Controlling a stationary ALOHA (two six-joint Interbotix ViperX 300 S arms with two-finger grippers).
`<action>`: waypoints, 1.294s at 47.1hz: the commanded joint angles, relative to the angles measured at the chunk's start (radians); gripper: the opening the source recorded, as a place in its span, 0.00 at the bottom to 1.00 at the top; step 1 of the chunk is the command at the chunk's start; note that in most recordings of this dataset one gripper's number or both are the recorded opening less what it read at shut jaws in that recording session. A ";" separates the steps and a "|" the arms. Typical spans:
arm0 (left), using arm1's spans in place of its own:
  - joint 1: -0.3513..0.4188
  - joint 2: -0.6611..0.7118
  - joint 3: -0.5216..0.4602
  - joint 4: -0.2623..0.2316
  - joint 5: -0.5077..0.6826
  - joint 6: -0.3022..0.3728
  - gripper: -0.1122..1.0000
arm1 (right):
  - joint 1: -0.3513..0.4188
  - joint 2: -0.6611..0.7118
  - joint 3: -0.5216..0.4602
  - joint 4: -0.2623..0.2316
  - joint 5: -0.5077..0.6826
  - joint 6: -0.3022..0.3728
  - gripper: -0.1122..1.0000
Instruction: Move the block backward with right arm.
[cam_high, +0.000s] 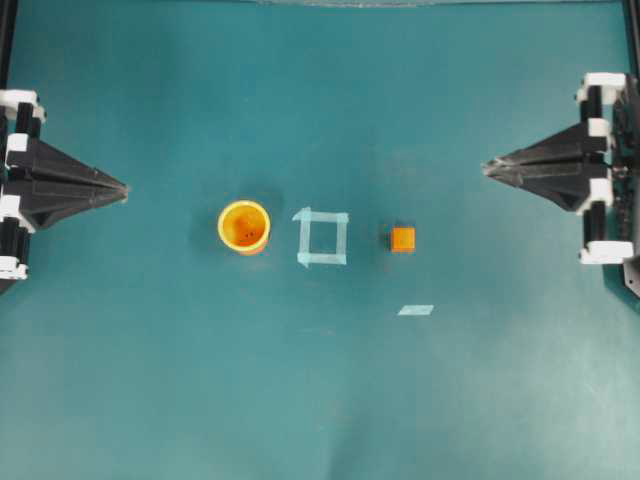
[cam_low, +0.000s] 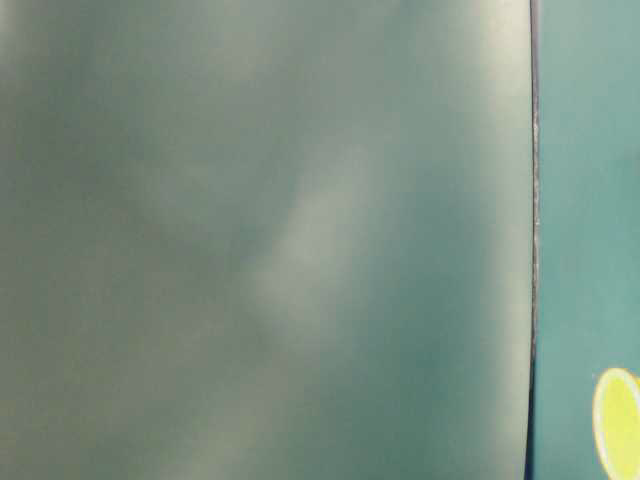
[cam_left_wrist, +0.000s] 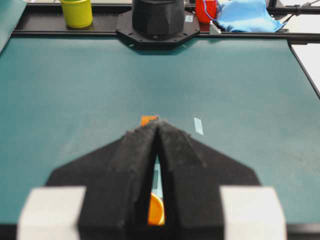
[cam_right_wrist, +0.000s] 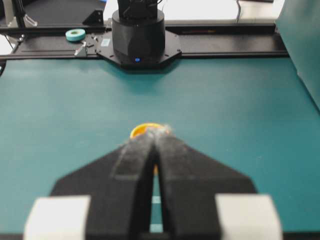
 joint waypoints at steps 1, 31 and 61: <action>0.000 0.008 -0.028 0.002 -0.003 0.000 0.10 | 0.000 0.031 -0.048 0.002 0.017 0.002 0.14; -0.002 0.006 -0.028 0.002 0.005 0.000 0.10 | 0.000 0.368 -0.213 0.003 0.285 0.000 0.60; -0.020 0.006 -0.028 0.002 0.031 0.000 0.10 | 0.006 0.744 -0.327 -0.002 0.443 0.000 0.68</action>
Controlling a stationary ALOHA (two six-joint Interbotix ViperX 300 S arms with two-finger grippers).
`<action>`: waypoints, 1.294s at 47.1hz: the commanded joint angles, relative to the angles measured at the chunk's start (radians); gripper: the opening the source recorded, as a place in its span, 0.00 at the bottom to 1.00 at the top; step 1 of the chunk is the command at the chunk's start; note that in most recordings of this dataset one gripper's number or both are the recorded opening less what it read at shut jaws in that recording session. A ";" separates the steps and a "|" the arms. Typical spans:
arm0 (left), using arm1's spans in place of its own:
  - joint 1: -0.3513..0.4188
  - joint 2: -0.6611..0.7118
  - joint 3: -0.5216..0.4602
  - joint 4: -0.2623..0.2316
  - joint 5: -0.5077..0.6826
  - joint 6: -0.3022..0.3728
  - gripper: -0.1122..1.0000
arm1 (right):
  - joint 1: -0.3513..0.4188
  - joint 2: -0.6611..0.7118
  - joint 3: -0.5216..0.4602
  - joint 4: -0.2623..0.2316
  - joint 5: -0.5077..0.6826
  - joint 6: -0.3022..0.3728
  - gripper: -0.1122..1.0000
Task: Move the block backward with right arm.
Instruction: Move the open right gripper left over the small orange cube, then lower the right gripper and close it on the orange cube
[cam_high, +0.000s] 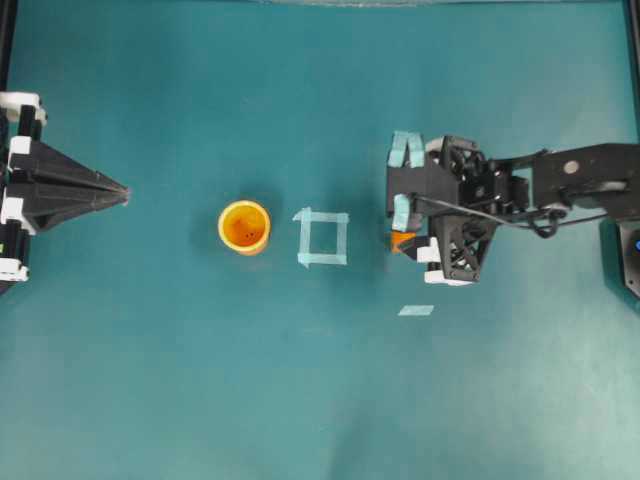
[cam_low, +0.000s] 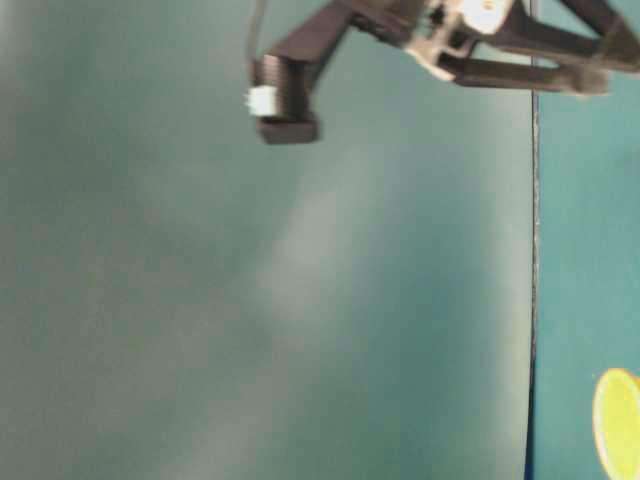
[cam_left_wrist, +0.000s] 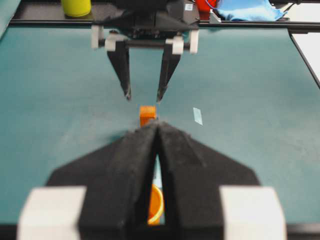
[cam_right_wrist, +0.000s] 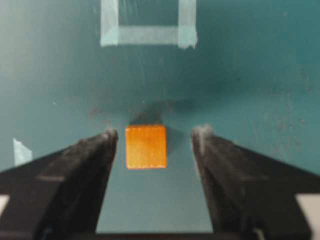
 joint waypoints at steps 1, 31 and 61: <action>-0.012 0.006 -0.028 0.002 0.000 -0.002 0.10 | 0.005 0.005 -0.008 0.000 -0.028 0.000 0.68; -0.018 0.006 -0.028 0.002 0.015 -0.002 0.10 | 0.008 0.087 0.012 0.005 -0.081 0.003 0.67; -0.018 0.006 -0.029 0.002 0.015 -0.002 0.10 | 0.018 -0.048 -0.149 0.008 0.221 0.000 0.46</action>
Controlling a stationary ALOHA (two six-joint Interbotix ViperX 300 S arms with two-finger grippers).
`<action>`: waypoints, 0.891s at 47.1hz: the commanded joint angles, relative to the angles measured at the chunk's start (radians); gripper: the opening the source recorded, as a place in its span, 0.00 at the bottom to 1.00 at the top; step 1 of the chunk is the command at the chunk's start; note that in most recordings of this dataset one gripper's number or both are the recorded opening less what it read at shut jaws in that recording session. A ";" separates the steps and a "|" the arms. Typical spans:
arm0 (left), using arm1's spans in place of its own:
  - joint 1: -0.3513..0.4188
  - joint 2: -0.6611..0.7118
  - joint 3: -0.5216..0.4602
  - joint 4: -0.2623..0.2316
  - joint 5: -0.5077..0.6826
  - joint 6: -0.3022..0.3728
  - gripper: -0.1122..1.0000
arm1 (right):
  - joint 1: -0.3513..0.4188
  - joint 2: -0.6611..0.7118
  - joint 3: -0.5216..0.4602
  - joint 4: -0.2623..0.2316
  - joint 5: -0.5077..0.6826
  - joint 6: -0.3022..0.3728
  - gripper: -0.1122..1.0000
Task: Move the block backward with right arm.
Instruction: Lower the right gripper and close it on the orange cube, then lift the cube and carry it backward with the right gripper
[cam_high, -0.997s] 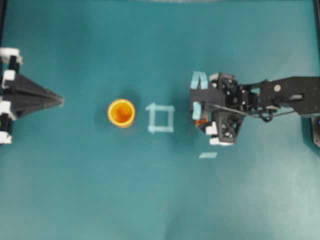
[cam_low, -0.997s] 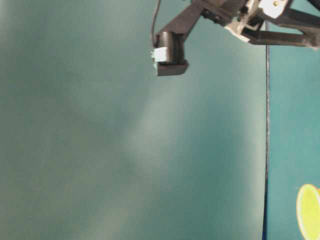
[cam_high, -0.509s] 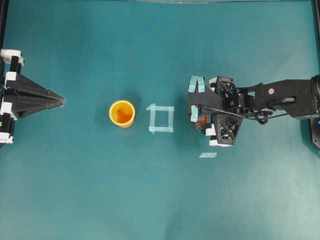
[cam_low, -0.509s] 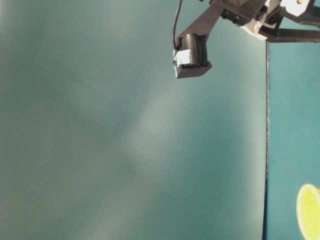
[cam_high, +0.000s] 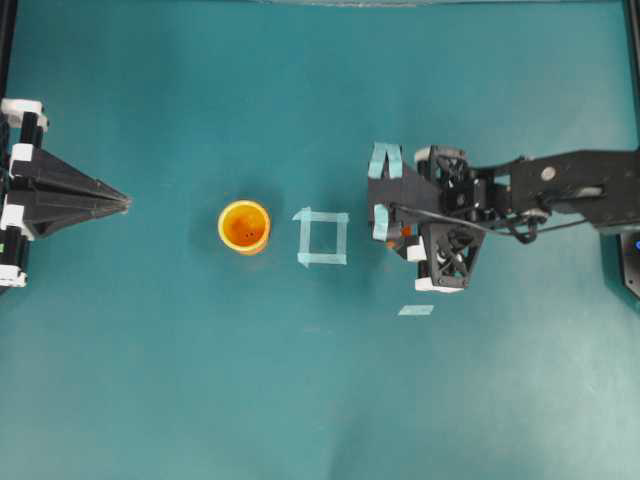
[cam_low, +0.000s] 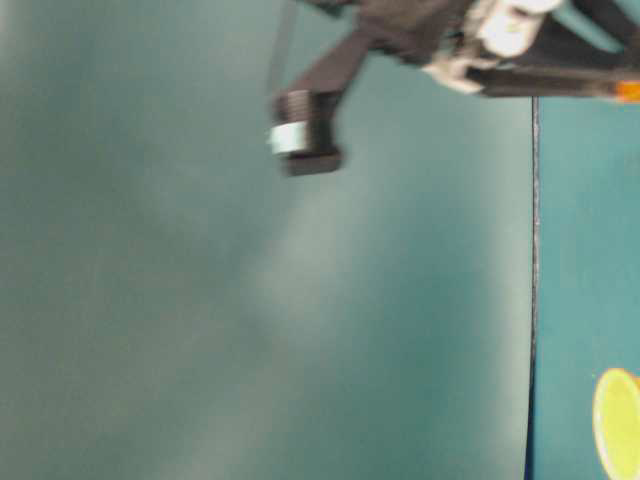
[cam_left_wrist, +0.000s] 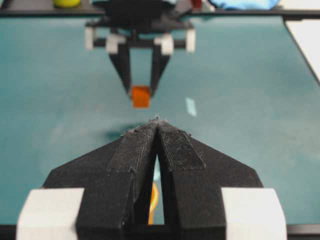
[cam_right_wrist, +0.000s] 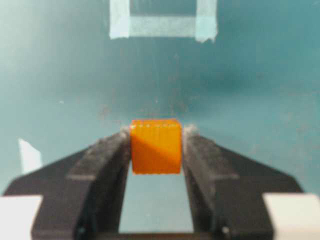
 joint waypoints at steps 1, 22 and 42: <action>-0.003 0.006 -0.029 0.002 -0.008 0.002 0.10 | 0.002 -0.060 -0.064 -0.002 0.086 0.000 0.46; -0.003 0.006 -0.029 0.002 -0.008 0.002 0.10 | -0.015 -0.150 -0.181 -0.017 0.247 0.002 0.46; -0.003 0.000 -0.032 0.002 -0.006 0.002 0.10 | -0.189 -0.149 -0.219 -0.046 0.253 -0.003 0.46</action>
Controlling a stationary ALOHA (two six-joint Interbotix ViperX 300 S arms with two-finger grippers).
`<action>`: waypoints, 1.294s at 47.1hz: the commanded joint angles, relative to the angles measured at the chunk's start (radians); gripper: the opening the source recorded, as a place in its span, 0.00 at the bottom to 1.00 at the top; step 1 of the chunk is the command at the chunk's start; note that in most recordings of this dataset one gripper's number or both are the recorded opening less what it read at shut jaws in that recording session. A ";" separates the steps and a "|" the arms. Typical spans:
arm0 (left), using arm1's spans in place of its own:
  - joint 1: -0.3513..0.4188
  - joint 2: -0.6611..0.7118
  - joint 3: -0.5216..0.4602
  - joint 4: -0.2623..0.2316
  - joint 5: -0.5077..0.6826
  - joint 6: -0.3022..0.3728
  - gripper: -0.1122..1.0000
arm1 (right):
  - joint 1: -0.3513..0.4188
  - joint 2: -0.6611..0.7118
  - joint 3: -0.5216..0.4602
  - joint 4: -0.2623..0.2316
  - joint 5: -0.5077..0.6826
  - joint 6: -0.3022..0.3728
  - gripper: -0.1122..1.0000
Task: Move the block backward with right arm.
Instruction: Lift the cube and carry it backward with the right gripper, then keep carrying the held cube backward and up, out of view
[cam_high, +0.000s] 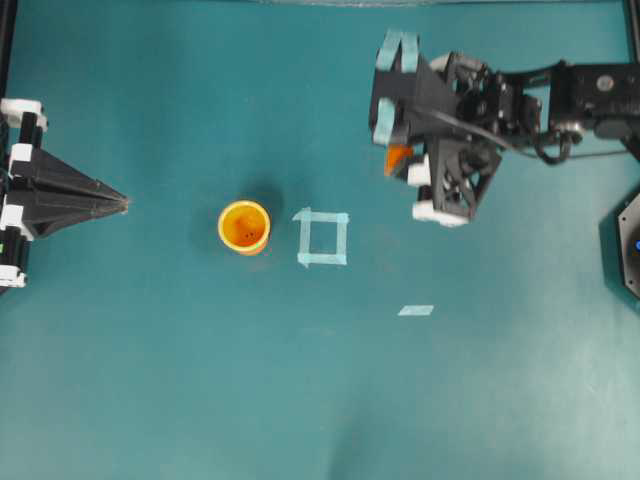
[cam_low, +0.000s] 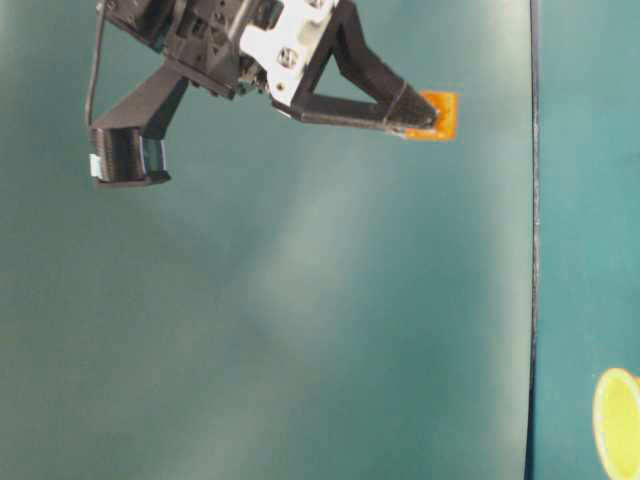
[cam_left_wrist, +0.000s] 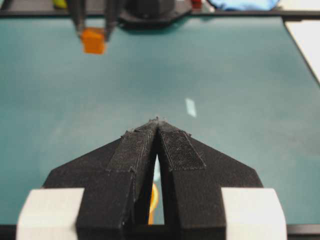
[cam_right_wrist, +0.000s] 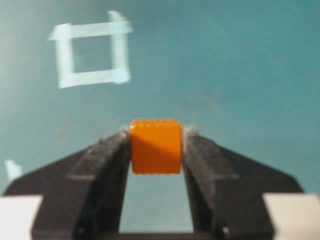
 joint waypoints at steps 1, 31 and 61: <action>-0.002 0.003 -0.032 0.002 -0.006 0.000 0.10 | -0.049 -0.023 -0.031 -0.002 -0.003 -0.005 0.46; -0.002 0.003 -0.032 0.003 0.002 0.000 0.10 | -0.422 0.063 -0.176 -0.037 -0.049 -0.015 0.46; -0.003 0.002 -0.034 0.002 0.002 -0.002 0.10 | -0.526 0.144 -0.262 -0.037 -0.055 0.049 0.46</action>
